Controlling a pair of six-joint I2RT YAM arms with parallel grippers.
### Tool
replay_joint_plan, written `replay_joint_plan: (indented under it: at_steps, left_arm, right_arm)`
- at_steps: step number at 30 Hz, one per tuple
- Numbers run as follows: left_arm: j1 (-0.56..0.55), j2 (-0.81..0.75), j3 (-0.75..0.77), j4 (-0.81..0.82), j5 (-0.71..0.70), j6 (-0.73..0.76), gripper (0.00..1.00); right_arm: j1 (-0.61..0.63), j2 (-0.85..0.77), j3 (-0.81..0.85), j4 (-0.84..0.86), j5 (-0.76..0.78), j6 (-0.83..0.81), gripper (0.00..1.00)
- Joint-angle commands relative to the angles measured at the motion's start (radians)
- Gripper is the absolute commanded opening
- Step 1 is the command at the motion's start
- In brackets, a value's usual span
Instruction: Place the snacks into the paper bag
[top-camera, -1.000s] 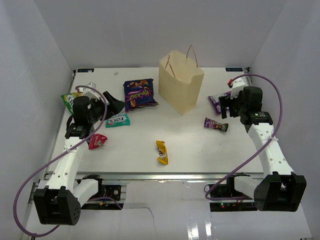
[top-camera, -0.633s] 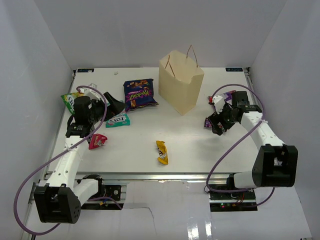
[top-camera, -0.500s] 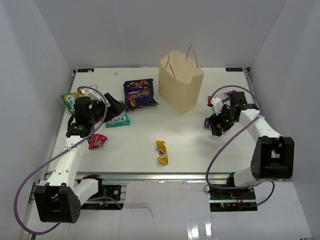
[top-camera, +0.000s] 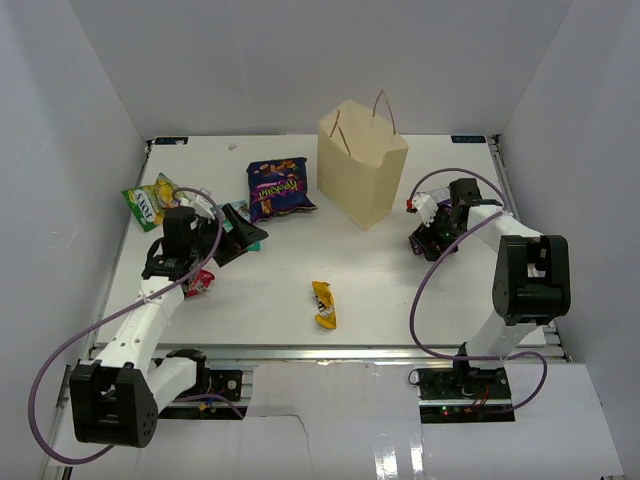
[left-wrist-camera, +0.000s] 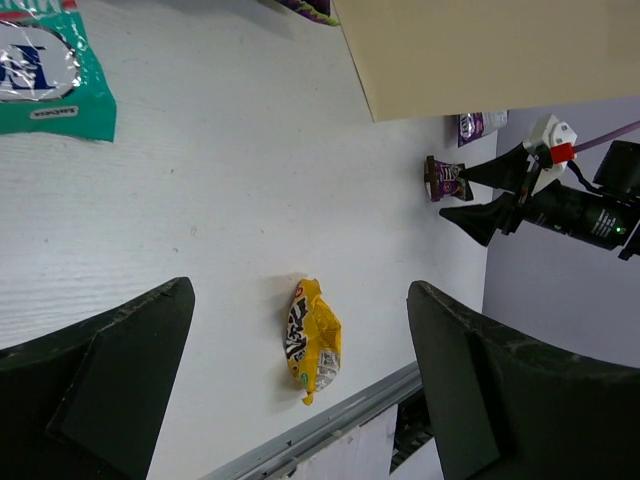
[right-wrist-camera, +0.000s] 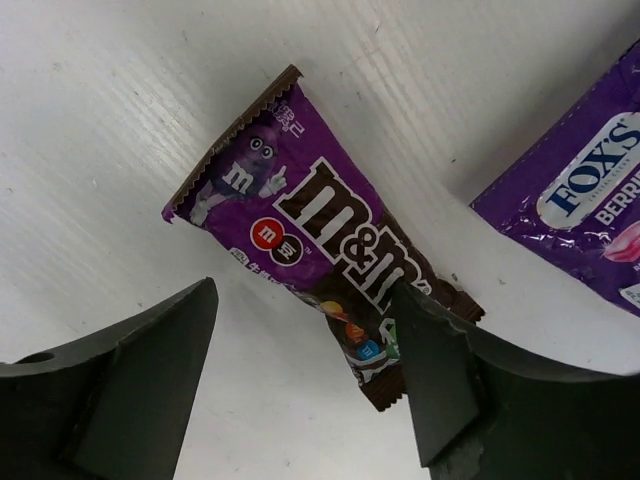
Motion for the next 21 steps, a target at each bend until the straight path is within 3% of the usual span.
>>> replay_joint_plan:
  at_steps: [1, 2, 6, 11, 14, 18, 21]
  left_arm:
    - [-0.068, -0.013, -0.007, 0.01, 0.013, -0.031, 0.98]
    - [-0.091, -0.006, -0.007, 0.012, 0.004, -0.041, 0.98]
    - [-0.231, 0.068, 0.01, 0.024, -0.057, -0.071, 0.98]
    - [-0.321, 0.143, 0.054, 0.013, -0.091, -0.094, 0.98]
    - [-0.369, 0.156, 0.067, -0.02, -0.123, -0.109, 0.98]
    - [-0.429, 0.171, 0.068, -0.068, -0.159, -0.117, 0.98]
    - [-0.449, 0.179, 0.056, -0.071, -0.168, -0.126, 0.98]
  right_arm:
    - [0.0, 0.001, 0.027, 0.022, -0.019, -0.113, 0.75]
    - [0.0, 0.03, 0.03, 0.015, -0.019, -0.123, 0.66]
    - [0.0, 0.089, 0.05, -0.004, -0.025, -0.133, 0.5]
    - [-0.003, 0.054, 0.013, -0.022, -0.047, -0.154, 0.28]
    - [-0.008, -0.03, -0.013, -0.076, -0.155, -0.186, 0.21]
    - [-0.005, -0.152, 0.022, -0.339, -0.472, -0.254, 0.18]
    - [0.015, -0.231, 0.076, -0.402, -0.574, -0.234, 0.16]
